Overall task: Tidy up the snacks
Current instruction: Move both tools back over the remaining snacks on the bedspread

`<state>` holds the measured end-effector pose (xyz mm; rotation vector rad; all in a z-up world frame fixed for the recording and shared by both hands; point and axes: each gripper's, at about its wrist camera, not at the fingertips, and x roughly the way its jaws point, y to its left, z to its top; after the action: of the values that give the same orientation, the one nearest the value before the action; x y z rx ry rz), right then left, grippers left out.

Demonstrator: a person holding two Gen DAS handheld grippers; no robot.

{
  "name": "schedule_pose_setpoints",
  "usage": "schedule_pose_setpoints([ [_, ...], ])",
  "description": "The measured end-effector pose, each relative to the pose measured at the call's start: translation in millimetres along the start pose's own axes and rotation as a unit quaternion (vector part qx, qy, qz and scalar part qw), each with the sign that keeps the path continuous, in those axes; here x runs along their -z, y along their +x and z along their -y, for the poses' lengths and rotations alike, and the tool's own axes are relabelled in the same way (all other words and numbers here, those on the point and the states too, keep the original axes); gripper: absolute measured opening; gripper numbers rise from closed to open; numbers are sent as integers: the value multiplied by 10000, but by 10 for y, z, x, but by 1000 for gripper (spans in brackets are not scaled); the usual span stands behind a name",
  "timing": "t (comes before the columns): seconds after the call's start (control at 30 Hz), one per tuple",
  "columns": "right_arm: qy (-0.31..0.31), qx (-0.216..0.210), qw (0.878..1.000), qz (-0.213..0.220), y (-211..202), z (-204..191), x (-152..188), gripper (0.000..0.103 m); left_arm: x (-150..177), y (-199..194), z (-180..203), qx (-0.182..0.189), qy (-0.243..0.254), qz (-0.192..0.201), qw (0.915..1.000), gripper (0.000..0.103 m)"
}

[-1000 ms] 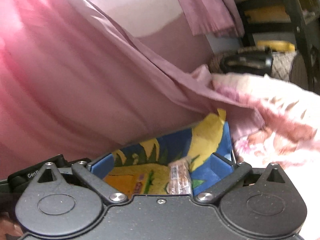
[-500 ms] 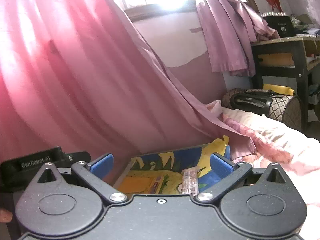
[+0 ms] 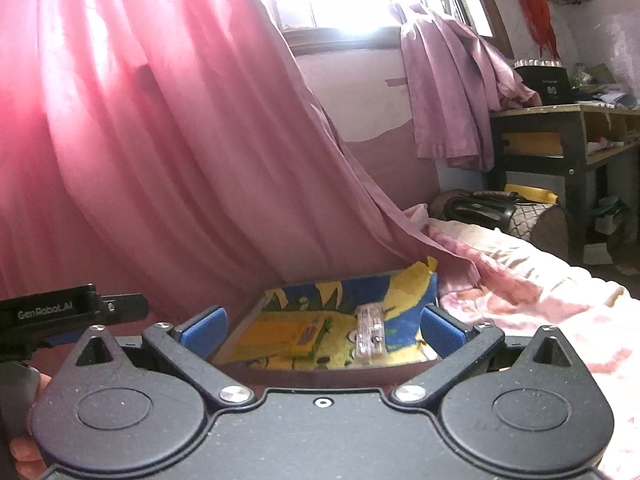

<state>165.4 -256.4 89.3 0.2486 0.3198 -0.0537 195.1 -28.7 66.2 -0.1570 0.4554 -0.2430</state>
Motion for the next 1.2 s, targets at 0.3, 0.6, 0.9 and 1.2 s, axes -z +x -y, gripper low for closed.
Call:
schedule_pose_setpoints([
  [0.3,-73,143,9997,-199,-390,-72,308,102,373,-298,-141,-112,183,-187,9996,103],
  [0.6,-157,233,9981,-540,-651,-155,579,102,727,-522,-202,-133,394,-535,9977,103],
  [0.9,-121,406,9909,-1279,-708,-179,838,102,966,-597,-220,-199,636,-1026,9925,103],
  [1.2,-29,531,9807,-1881,-558,-131,933,102,1063,-544,-130,-127,949,-1476,9844,103],
])
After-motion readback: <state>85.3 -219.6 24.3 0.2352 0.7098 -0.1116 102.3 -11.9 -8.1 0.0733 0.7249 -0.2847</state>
